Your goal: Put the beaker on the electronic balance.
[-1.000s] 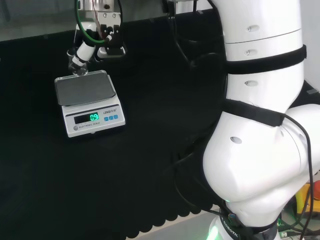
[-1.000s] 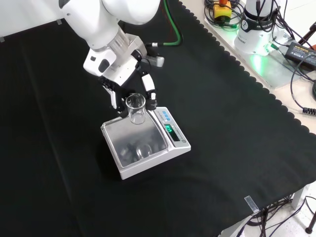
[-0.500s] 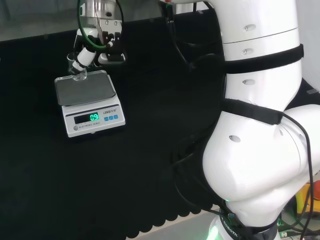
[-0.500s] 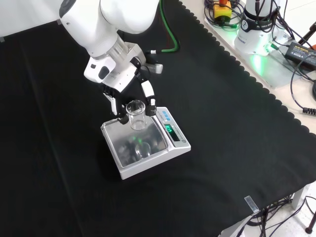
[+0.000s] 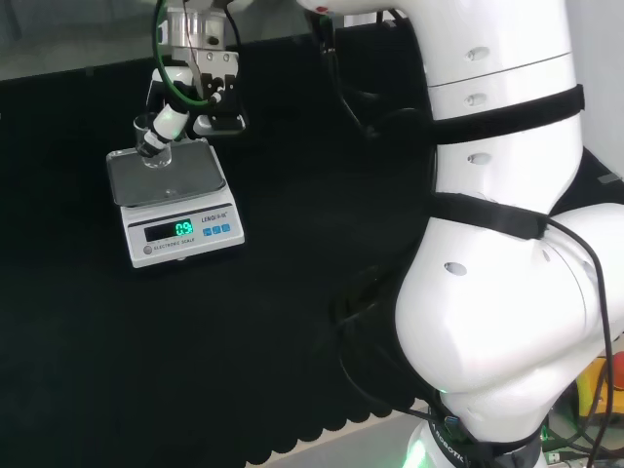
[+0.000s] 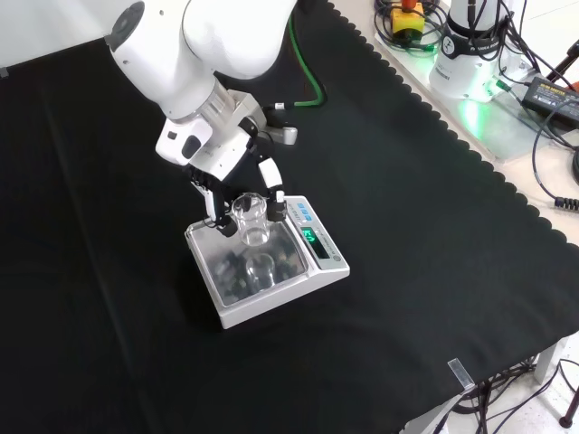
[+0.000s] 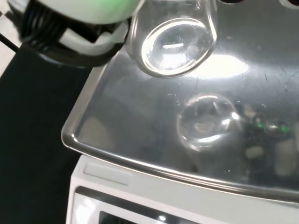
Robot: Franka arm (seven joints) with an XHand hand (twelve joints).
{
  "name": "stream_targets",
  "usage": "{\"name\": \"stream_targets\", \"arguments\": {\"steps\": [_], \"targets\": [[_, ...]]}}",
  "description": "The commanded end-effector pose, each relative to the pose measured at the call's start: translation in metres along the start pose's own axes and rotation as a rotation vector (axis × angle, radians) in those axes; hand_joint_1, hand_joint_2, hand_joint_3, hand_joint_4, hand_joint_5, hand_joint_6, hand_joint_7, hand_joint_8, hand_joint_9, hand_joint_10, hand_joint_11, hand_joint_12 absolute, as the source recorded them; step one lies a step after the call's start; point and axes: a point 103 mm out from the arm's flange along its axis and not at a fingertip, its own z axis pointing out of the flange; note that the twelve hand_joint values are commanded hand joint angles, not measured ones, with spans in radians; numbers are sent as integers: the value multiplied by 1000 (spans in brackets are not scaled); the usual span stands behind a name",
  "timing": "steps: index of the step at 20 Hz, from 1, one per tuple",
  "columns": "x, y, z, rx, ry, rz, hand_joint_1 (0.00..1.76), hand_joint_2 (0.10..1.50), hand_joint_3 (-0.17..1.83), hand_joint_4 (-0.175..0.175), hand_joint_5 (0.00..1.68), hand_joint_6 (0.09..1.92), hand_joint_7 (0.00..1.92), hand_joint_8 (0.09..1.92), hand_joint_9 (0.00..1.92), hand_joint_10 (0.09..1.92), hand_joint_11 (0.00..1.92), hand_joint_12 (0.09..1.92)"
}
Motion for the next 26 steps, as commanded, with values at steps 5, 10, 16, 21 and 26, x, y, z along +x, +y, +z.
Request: {"name": "stream_targets", "arguments": {"steps": [5, 10, 16, 21, 26], "targets": [[-6, 8, 13, 48, -9, -16, 1201, 555, 841, -175, 1299, 709, 1722, 393, 1766, 528, 1507, 788], [-9, 9, 15, 57, -1, -16, 1201, 555, 842, -175, 1299, 710, 1721, 394, 1765, 530, 1506, 789], [-8, 12, 19, 76, -1, -11, 1201, 555, 842, -175, 1299, 711, 1721, 395, 1763, 533, 1506, 789], [-13, 15, 24, 85, 3, -20, 1200, 554, 843, -175, 1299, 711, 1720, 395, 1762, 535, 1506, 789], [-15, 18, 28, 99, -5, -14, 1200, 554, 844, -175, 1299, 712, 1720, 396, 1761, 537, 1506, 789]]}}
